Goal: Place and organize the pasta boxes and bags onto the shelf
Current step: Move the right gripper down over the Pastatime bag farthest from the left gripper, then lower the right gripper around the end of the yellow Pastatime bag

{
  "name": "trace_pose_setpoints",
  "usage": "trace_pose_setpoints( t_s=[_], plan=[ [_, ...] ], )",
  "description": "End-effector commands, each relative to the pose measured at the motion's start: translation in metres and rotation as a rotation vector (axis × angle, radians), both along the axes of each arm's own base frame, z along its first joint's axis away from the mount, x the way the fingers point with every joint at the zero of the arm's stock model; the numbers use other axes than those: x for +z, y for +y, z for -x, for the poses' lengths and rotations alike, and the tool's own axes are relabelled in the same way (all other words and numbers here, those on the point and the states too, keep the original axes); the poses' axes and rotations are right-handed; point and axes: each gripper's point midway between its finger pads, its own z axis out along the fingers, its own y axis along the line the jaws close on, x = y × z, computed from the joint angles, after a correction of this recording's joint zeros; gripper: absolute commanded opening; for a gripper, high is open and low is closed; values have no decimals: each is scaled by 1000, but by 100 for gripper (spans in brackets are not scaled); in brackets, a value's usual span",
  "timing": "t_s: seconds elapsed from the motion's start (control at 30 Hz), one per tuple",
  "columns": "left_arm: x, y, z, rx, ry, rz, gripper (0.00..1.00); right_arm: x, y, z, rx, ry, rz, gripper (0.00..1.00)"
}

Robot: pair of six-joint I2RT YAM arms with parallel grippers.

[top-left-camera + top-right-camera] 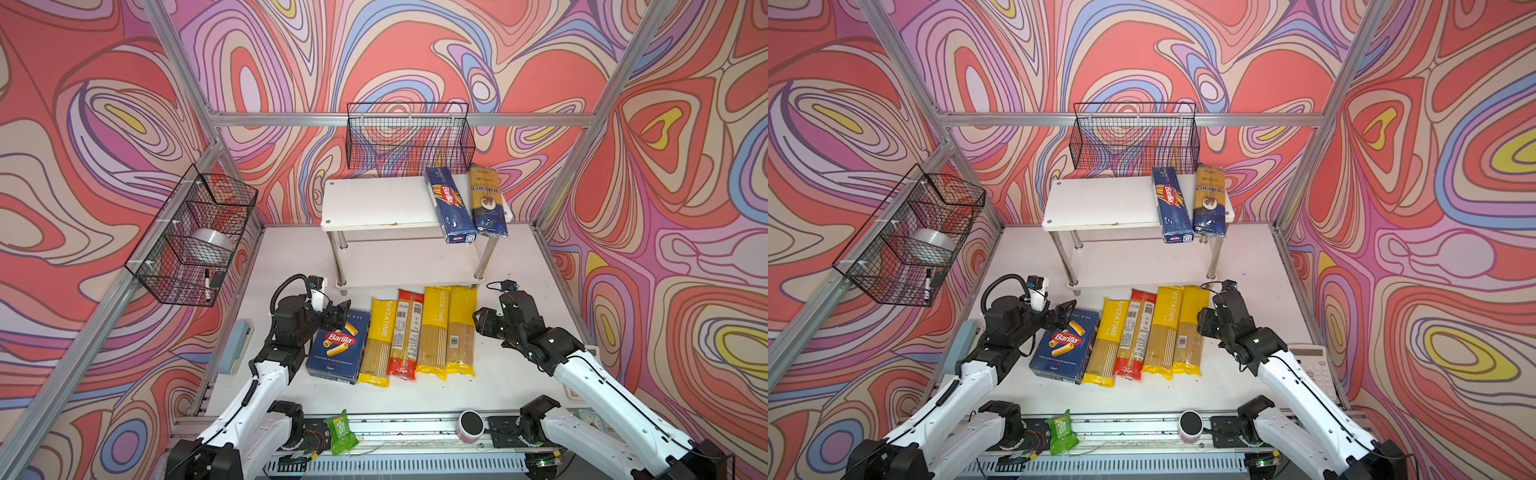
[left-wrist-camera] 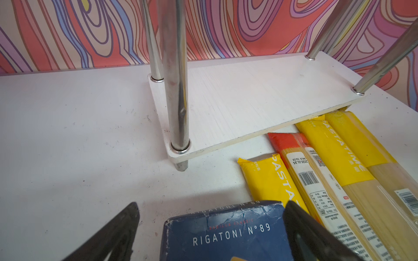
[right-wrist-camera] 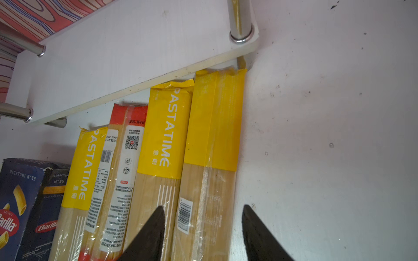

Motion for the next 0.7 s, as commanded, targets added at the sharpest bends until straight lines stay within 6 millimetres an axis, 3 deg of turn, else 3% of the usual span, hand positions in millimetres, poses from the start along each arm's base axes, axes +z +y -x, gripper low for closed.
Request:
trace_pose_setpoints(
  t_s=[0.0,0.23,0.67],
  plan=[
    [-5,2,3,-3,-3,-19,100,-14,1,0,-16,23,-24,58],
    [-6,4,5,8,-6,-23,100,-34,18,-14,26,81,-42,61],
    [-5,0,5,-19,-4,-21,100,-61,17,-17,56,158,39,71]
  ],
)
